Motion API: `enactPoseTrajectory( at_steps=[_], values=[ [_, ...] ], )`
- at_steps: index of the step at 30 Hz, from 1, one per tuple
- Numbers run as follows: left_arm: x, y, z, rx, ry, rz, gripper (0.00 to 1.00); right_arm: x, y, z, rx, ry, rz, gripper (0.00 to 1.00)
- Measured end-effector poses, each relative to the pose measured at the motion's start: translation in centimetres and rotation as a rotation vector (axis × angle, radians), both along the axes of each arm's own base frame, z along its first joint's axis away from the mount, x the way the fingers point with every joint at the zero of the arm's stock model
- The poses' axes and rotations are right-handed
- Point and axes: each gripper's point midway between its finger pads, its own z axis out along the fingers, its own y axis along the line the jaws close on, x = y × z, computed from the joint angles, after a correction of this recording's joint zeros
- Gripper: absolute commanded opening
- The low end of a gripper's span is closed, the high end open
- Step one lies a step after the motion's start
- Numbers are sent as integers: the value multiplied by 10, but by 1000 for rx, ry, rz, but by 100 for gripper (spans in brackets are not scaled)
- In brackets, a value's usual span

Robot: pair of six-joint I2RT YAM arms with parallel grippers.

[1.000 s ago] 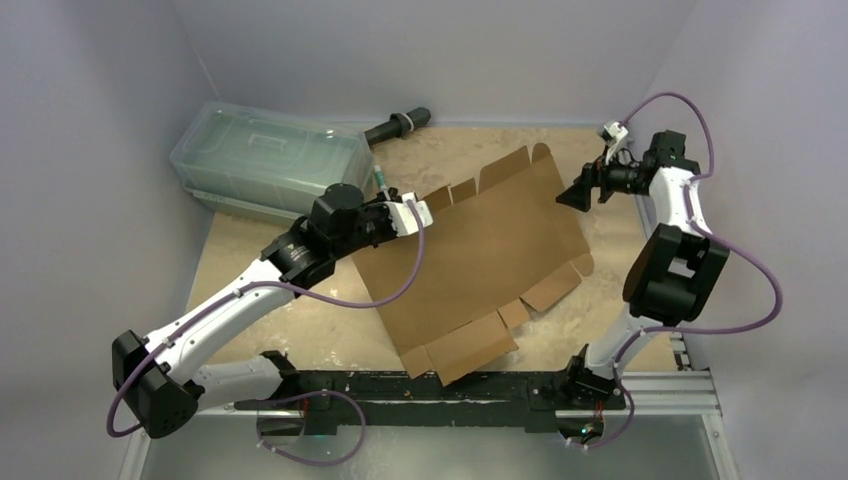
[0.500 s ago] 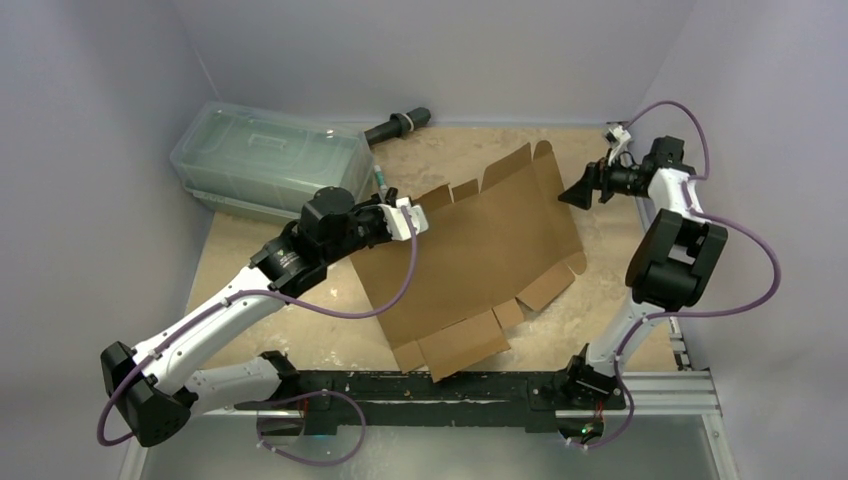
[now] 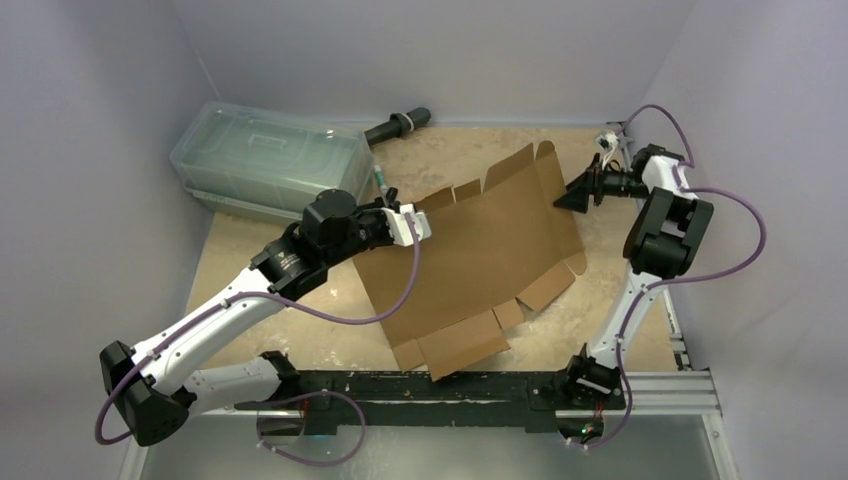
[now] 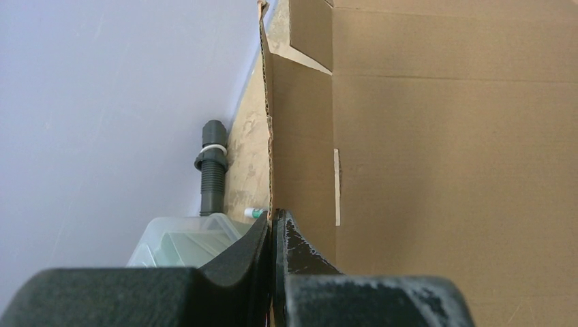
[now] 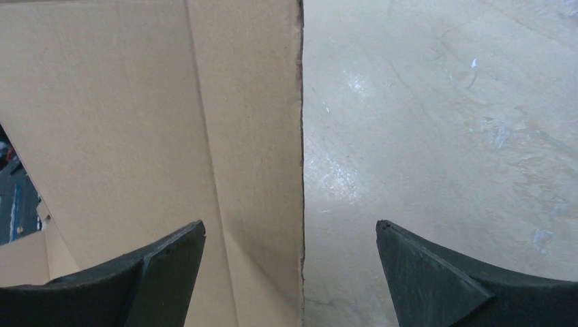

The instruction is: Fold the paper box

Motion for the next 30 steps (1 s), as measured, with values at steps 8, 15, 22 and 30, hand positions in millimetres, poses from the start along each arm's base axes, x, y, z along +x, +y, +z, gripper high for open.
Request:
enactPoseTrajectory(
  at_steps=[8,15,22,30],
  values=[
    [-1,-1,0,4,-6,-4,0,-13,30,-3,36,-6,132,94],
    [0,-2,4,-3,-18,4,0,-25,44,0,49,-13,174,61],
    [6,4,-4,-5,-28,52,0,-36,46,24,46,-65,170,12],
    [10,9,-14,-30,-3,112,0,-50,35,81,-7,-163,125,0]
  ],
)
